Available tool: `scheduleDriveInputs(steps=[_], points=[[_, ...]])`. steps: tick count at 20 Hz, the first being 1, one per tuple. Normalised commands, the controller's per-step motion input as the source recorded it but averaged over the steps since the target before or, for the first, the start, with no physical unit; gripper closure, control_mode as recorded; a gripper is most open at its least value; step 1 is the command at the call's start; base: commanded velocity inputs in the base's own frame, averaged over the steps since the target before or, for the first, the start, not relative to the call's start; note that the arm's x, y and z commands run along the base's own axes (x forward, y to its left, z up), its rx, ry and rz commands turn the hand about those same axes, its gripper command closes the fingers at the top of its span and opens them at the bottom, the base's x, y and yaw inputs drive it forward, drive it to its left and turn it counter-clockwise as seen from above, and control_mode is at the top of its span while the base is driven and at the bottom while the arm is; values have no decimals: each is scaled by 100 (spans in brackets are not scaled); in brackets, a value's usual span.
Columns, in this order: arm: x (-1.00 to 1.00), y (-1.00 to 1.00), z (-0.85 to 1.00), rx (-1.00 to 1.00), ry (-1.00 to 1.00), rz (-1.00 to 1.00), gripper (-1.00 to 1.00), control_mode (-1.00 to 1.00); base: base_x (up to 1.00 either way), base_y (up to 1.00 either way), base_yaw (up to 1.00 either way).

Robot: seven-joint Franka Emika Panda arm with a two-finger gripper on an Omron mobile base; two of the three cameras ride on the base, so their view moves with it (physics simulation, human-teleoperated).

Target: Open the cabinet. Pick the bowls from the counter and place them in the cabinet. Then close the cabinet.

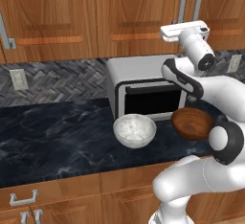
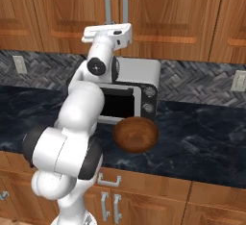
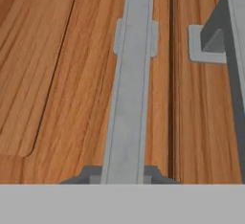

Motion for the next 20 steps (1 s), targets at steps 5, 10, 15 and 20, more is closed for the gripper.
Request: scheduleDriveInputs(steps=[5, 10, 15, 20], points=[[-10, 3, 36, -5, 23, 0, 100, -100, 0, 0, 0], [-32, 0, 40, -7, 26, 0, 100, -100, 0, 0, 0], [-58, 0, 32, -4, 8, 0, 100, -100, 0, 0, 0], [-77, 0, 34, -3, 0, -1, 100, -100, 0, 0, 0]])
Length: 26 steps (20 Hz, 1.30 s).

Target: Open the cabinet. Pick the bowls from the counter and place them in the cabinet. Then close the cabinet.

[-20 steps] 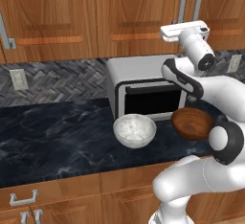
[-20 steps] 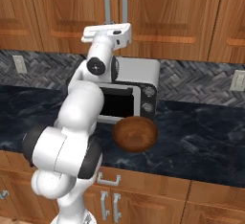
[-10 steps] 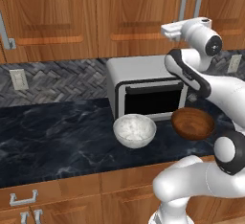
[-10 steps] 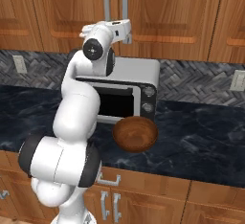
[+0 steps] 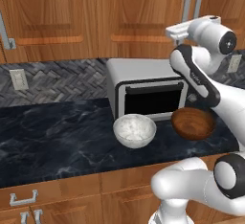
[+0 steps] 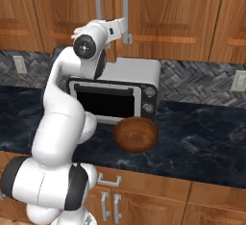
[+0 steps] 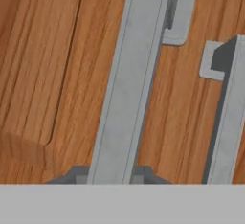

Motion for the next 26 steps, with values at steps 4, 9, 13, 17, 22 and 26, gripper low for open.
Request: scheduleDriveInputs(steps=[4, 9, 13, 17, 22, 26], points=[[-83, 5, 33, -4, 0, -2, 100, -100, 0, 0, 0], [-73, 22, 26, -5, 0, -2, 100, -100, 0, 0, 0], [-59, 35, 20, -7, 3, -4, 100, -100, 0, 0, 0], [-55, 44, 12, -8, 8, -5, 100, -100, 0, 0, 0], [-43, 49, 8, -9, 14, -7, 100, -100, 0, 0, 0], [-33, 48, 7, -9, 17, -8, 100, -100, 0, 0, 0]])
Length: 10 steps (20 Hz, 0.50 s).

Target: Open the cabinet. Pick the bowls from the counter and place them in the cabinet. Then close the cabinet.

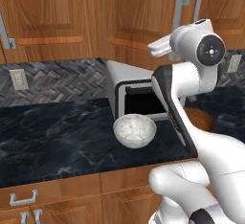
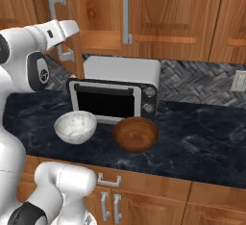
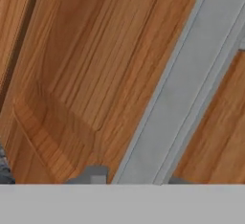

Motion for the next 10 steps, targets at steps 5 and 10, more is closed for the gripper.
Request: scheduleDriveInputs(steps=[5, 10], points=[[-32, 62, 0, -10, 15, -8, 100, -100, 0, 0, 0], [-32, 79, -19, -10, 2, -2, 100, -100, 0, 0, 0]])
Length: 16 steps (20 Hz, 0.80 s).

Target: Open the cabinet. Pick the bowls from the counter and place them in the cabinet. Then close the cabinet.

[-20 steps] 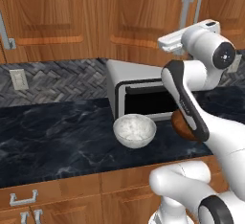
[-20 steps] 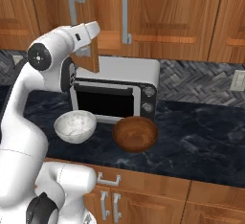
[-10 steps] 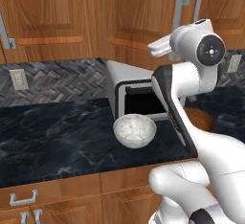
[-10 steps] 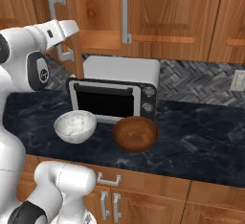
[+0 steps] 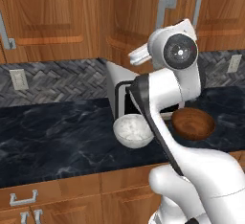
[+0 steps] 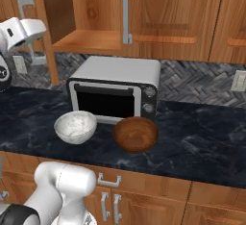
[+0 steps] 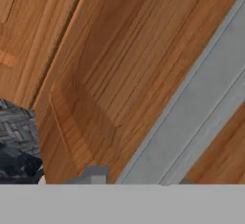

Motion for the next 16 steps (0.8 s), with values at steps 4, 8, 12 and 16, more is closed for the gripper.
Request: scheduleDriveInputs(steps=[4, 8, 12, 16], points=[[-28, 88, -47, -5, -13, 0, 100, -100, 0, 0, 0], [-22, 89, -59, 0, -23, 0, 100, -100, 0, 0, 0], [-18, 92, -31, 0, -7, -4, 100, -100, 0, 0, 0], [-4, 78, -2, 0, 0, -5, -100, -100, 0, 0, 0]])
